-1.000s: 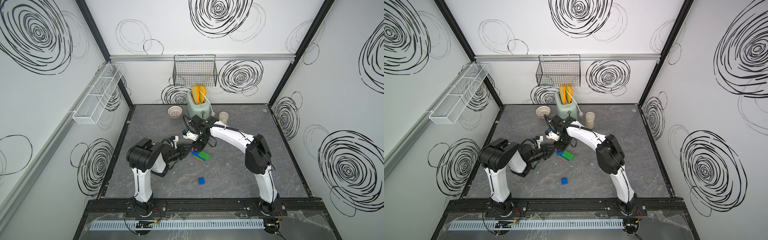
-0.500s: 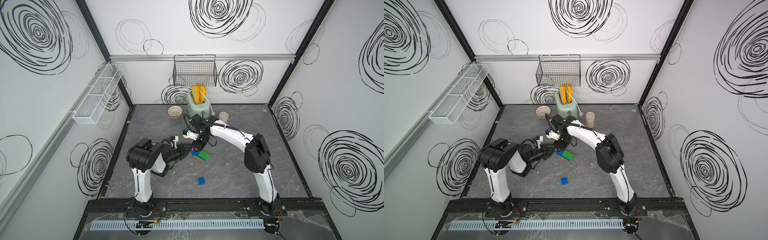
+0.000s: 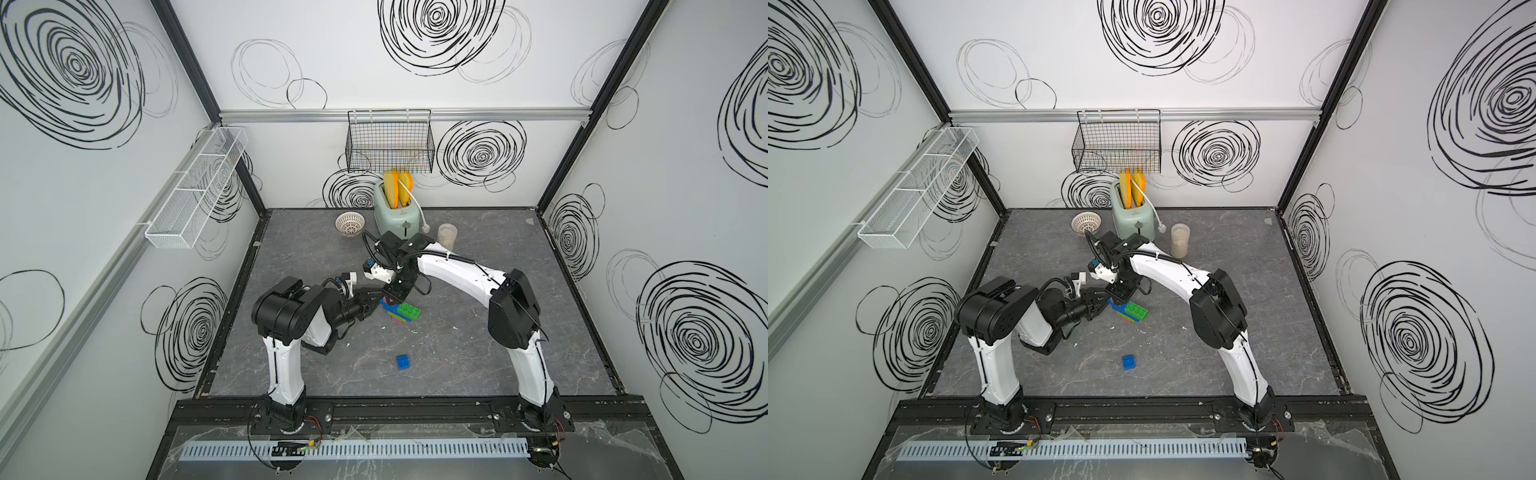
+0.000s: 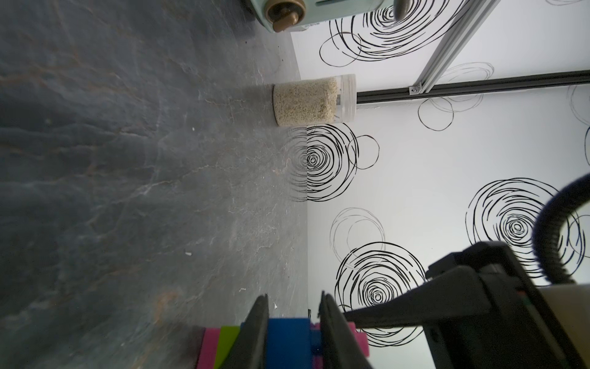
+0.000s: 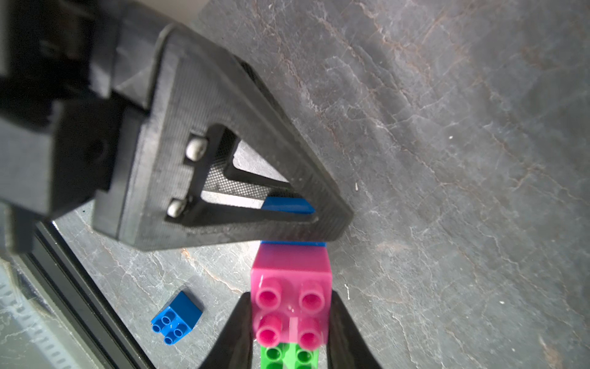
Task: Assemble a heart with lego
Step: Assemble the lego brick with the lego brick, then pick up the lego brick from the center of the board.
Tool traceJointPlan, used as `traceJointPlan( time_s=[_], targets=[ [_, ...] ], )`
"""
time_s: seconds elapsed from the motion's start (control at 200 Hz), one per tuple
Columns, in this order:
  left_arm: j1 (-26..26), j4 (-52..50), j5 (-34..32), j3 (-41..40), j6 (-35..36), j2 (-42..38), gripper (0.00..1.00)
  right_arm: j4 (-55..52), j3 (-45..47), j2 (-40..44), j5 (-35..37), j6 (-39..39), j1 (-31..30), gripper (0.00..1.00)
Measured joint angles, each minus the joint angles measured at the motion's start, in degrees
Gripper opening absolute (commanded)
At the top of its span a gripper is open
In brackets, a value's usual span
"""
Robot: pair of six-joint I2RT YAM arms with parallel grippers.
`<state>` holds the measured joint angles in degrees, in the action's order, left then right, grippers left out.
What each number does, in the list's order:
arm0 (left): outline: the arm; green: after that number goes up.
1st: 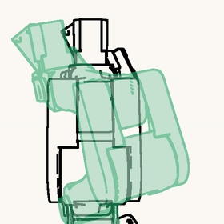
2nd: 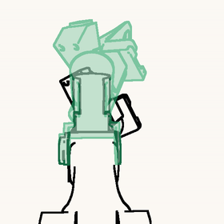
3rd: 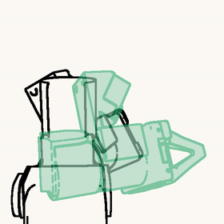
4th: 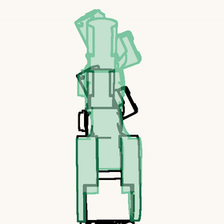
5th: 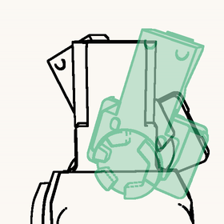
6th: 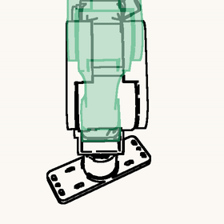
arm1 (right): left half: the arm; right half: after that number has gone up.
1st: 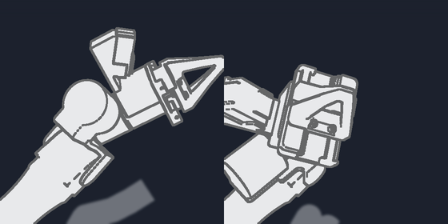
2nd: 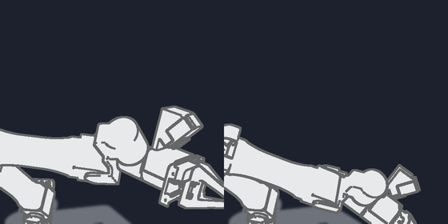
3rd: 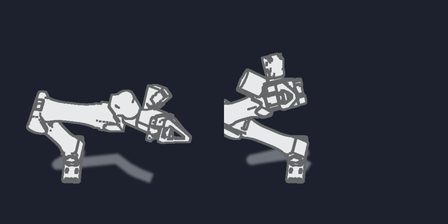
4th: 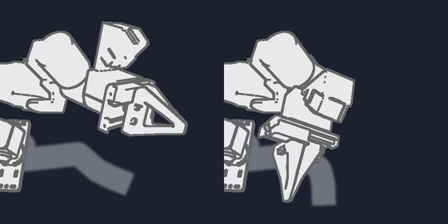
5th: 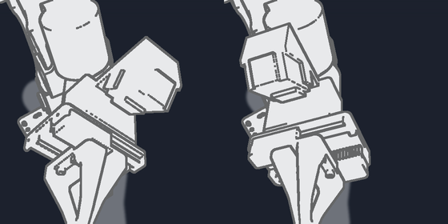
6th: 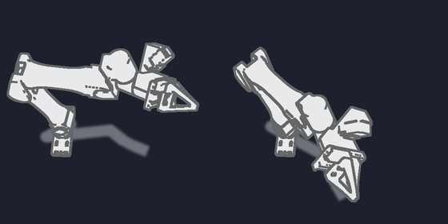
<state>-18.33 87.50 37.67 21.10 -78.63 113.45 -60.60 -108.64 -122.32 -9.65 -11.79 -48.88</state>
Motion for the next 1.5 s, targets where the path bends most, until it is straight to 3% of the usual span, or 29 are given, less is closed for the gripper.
traceJointPlan(
  time_s=[0.075,0.215,0.385,0.505,0.81,0.865,0.99,1.07,1.501],
  targets=[
    [0.0,-0.02,-0.02,0.0,0.0,0.0,0.29,0.33,0.24,0.13,0.0,0.02,0.0,0.41],
    [0.0,0.98,0.37,0.02,0.2,-0.46,0.29,2.6,2.89,-0.57,-0.28,-0.26,0.17,0.66],
    [0.0,1.18,0.5,0.02,0.22,-0.52,0.29,5.53,4.61,1.4,-2.32,-0.15,1.46,0.76],
    [0.0,1.18,0.61,0.02,0.22,-0.52,0.3,8.15,6.71,7.32,-3.8,-0.09,3.43,0.8],
    [0.09,1.62,0.76,0.02,0.15,-0.52,0.47,12.37,12.48,18.34,-5.44,0.63,6.4,0.84],
    [0.11,1.79,0.79,0.02,0.07,-0.52,0.55,12.94,14.71,18.84,-5.42,1.01,6.58,0.84],
    [0.39,2.29,0.74,0.02,0.31,-0.52,0.84,13.51,19.37,19.74,-5.16,2.01,6.93,0.85],
    [0.79,2.6,0.57,-0.11,-0.22,-0.5,0.92,14.16,21.62,20.83,-4.92,2.47,7.17,0.85],
    [0.44,2.62,0.2,-1.22,-0.04,0.52,0.96,19.3,30.18,30.95,-3.23,5.42,11.37,0.85]
  ],
)
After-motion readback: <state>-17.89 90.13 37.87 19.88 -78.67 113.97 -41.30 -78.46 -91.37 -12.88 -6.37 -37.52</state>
